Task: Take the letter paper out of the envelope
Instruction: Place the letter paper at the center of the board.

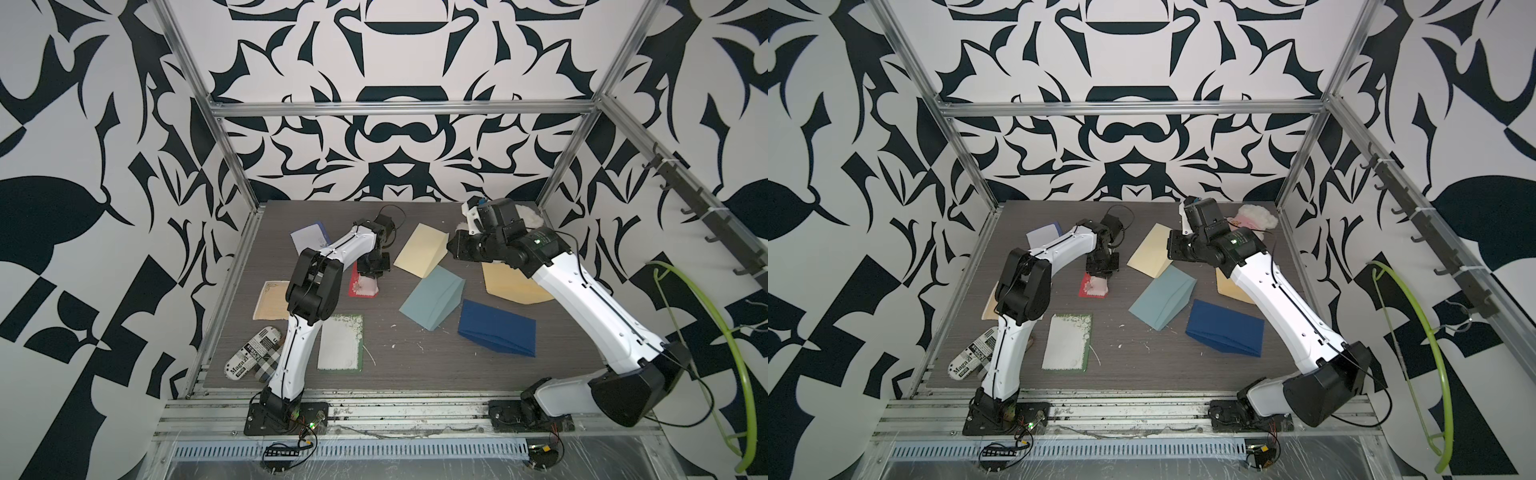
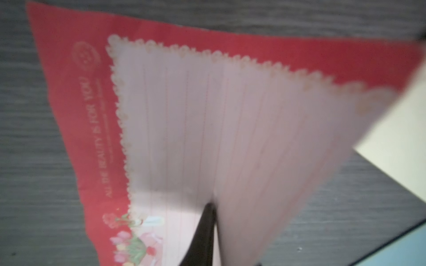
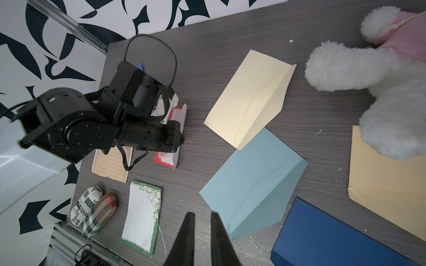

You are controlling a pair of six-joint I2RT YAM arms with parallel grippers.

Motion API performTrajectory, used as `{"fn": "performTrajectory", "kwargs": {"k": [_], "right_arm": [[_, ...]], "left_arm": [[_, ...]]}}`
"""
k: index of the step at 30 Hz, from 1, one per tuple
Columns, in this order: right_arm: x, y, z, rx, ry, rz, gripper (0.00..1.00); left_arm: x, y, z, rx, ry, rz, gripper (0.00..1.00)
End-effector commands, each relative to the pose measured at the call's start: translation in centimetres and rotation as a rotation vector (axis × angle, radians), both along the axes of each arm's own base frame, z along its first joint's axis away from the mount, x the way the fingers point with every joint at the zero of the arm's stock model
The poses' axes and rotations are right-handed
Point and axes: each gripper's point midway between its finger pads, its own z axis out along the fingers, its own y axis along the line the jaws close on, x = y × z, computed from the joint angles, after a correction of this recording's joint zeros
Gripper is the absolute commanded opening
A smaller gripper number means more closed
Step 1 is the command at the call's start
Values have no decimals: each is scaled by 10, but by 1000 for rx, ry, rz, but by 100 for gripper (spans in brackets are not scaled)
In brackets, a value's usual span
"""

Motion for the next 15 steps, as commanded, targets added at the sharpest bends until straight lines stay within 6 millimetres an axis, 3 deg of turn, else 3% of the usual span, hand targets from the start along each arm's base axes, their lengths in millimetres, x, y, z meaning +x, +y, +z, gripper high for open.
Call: {"fn": "performTrajectory", "kwargs": {"k": [1,5,15], "right_arm": [[-5,-1,5,12,-7,-2,17],[-7,-8,1,-8,-4,-33,17],[-12,-41,-19,-71,-20,-186,24]], "left_arm": [[-5,-1,7,-33,1,15,26],[-5,-3,12,-54,-9,17,42],[-1,-12,44,-142,-79,26,63]]}}
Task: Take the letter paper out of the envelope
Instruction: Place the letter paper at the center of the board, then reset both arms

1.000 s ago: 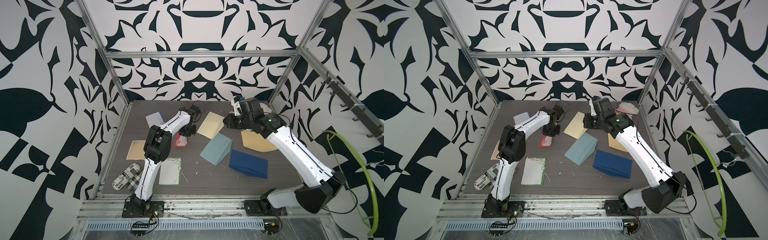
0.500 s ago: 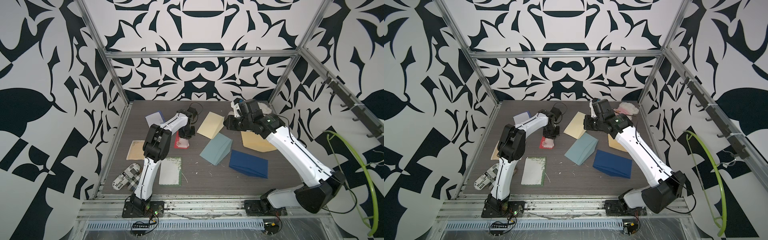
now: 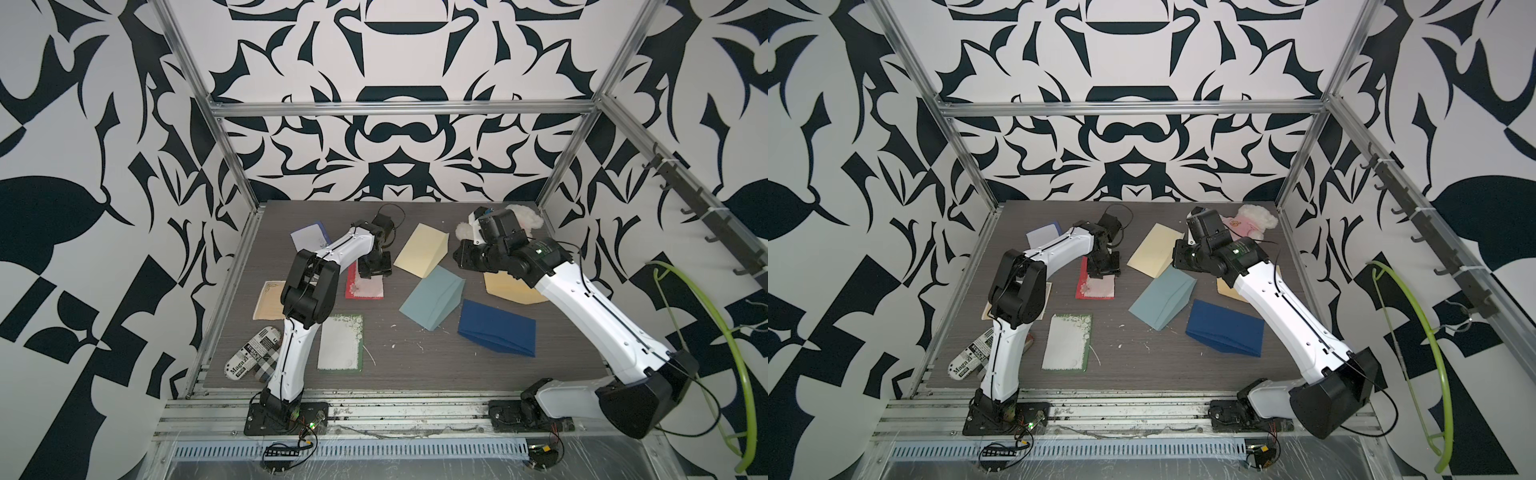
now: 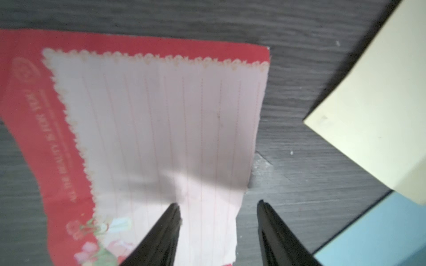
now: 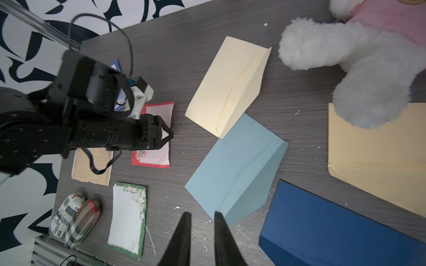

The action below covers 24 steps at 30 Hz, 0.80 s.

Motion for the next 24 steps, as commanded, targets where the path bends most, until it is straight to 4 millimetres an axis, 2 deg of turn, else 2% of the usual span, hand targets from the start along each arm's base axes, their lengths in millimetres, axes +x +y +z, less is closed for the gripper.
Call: {"fn": "performTrajectory", "kwargs": {"k": [1,4,7,8,9,10,11,14,17,21,24], "right_arm": [[3,-19,8,-33,-73,-95,25],[7,-32,10,-66,-130,-146,31],[12,-50,15,-150,-184,-209,42],[14,-57,17,-177,-198,-230,50],[15,-62,18,-211,-212,-243,62],[16,-68,18,-233,-220,-256,84],[17,-71,19,-252,-227,-255,99],[21,-81,19,-319,-257,-246,99],[21,-97,16,-407,-291,-267,99],[19,-129,14,-517,-363,-386,99],[25,-144,-4,-489,-396,-397,99]], "left_arm": [[1,-4,31,-74,-52,11,65],[7,-7,49,-133,-102,29,72],[11,-7,74,-191,-169,46,79],[13,-6,84,-216,-196,55,82],[14,-2,94,-242,-222,70,90],[15,2,103,-266,-249,87,98],[17,8,115,-296,-283,108,99],[18,33,149,-394,-378,181,99],[13,66,172,-454,-462,247,99],[-3,119,188,-336,-587,314,99],[-16,165,184,-107,-663,382,99]]}}
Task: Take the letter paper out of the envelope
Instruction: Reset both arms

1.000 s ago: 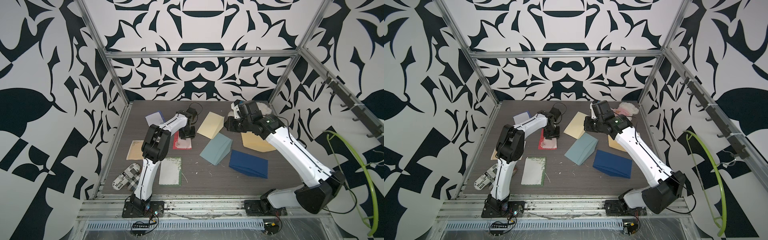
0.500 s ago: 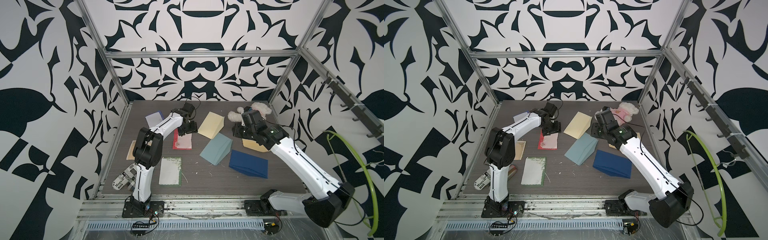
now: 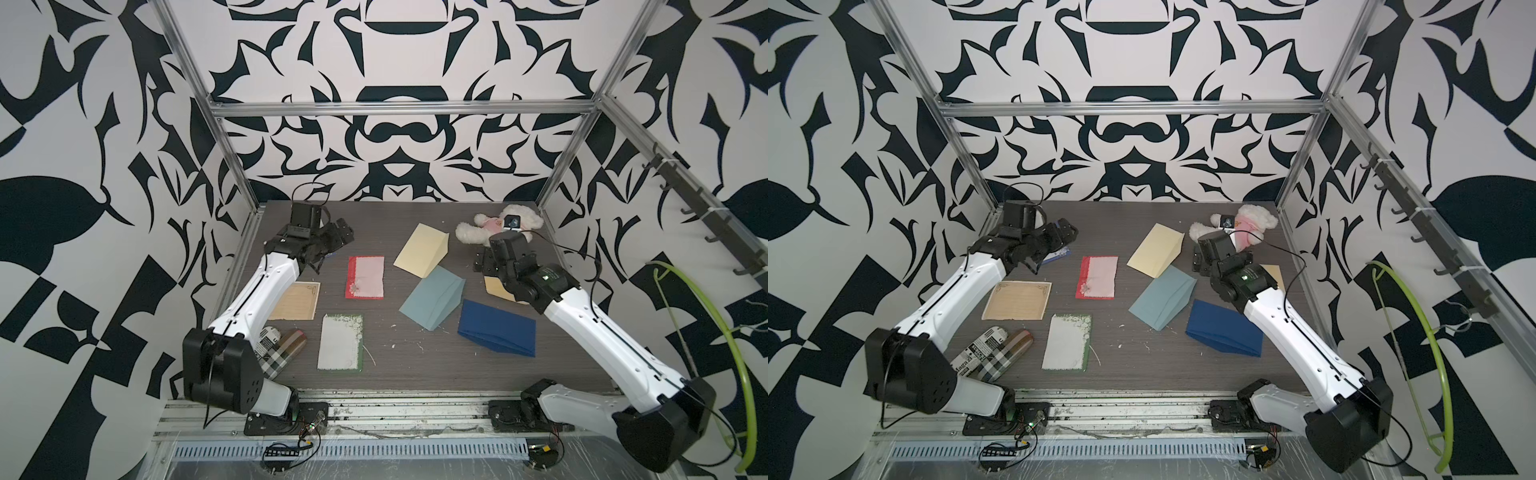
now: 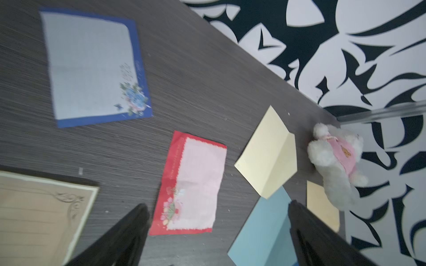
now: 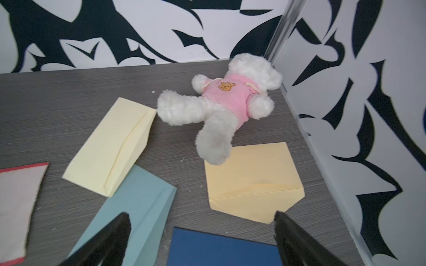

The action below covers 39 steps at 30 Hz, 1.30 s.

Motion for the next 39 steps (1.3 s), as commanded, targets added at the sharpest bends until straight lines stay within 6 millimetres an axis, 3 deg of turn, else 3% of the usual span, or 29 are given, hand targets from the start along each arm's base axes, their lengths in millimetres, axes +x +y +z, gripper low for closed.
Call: {"fn": "performTrajectory", "kwargs": {"k": [1,4,9,13,17,21,25,33,39], "right_arm": [[12,-25,8,-19,-132,-36,99],[16,-38,-14,-95,-173,-19,99],[25,-36,-65,-198,-104,52,99],[35,-31,-78,-180,-194,67,99],[45,-29,-98,-201,-166,96,99],[56,-28,-111,-201,-174,135,99],[61,-31,-123,-181,-165,162,99],[46,-12,-142,-115,-240,316,99],[44,-21,-150,-91,-261,291,99]], "left_arm": [[-11,55,-8,241,-37,185,99],[-24,96,-8,385,-131,321,99],[-30,115,-29,584,-229,260,99],[-30,132,-51,587,-222,230,99],[-33,147,-69,608,-296,237,99],[-26,151,-83,595,-327,213,99],[-12,140,-102,534,-336,153,99],[-8,135,-128,519,-403,138,99],[-8,134,-141,524,-435,145,99]]}}
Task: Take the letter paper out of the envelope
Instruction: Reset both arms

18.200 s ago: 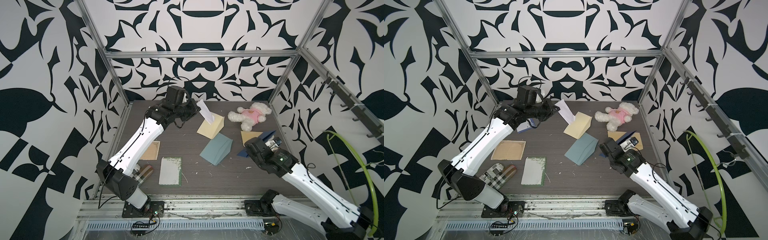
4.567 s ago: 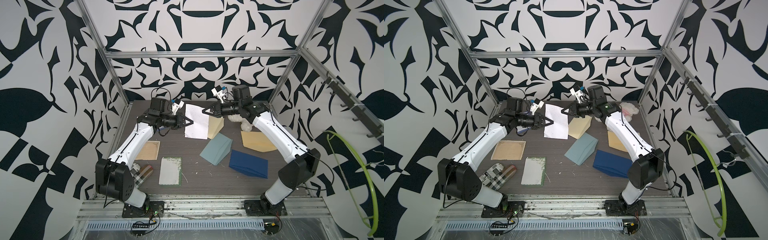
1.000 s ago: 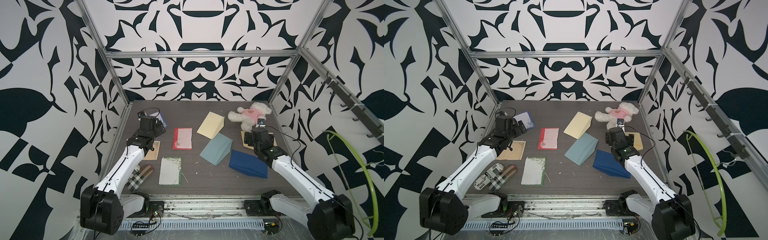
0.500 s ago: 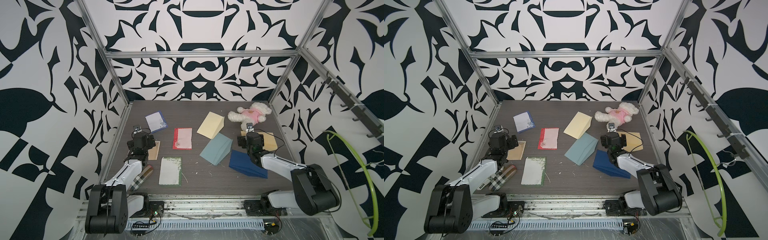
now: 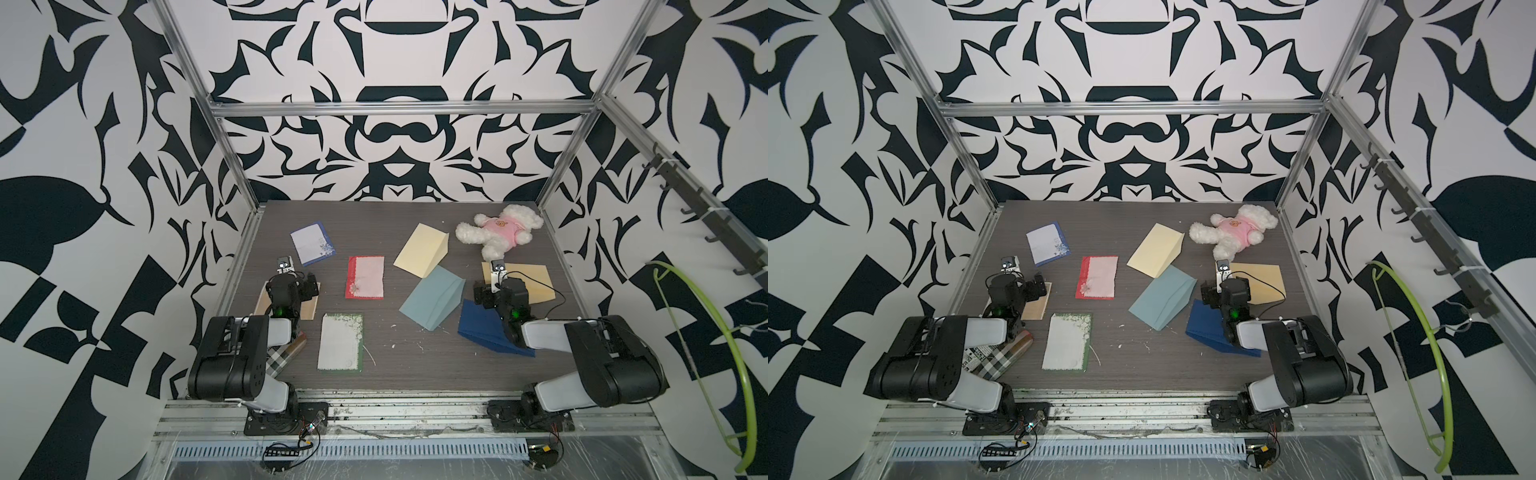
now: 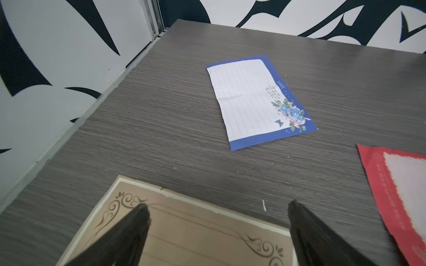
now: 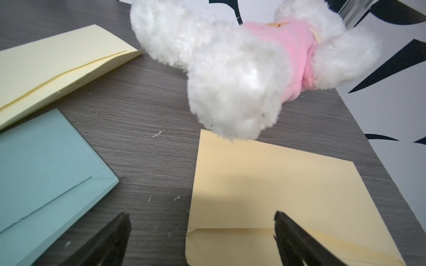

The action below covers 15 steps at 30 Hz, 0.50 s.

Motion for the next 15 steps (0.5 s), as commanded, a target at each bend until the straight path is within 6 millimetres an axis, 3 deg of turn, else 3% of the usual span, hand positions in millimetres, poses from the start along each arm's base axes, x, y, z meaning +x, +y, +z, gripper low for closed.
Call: {"fn": "performTrajectory", "kwargs": {"k": [1,10,15], "right_arm": [[11,-1,20,44,-129,9,99],[23,-33,10,65,-64,-161,99],[23,-34,11,68,-65,-161,99]], "left_arm": [[8,-3,20,-2,-82,-16,99],[10,-3,20,-7,-83,-13,99],[9,-3,19,-7,-78,-15,99]]}}
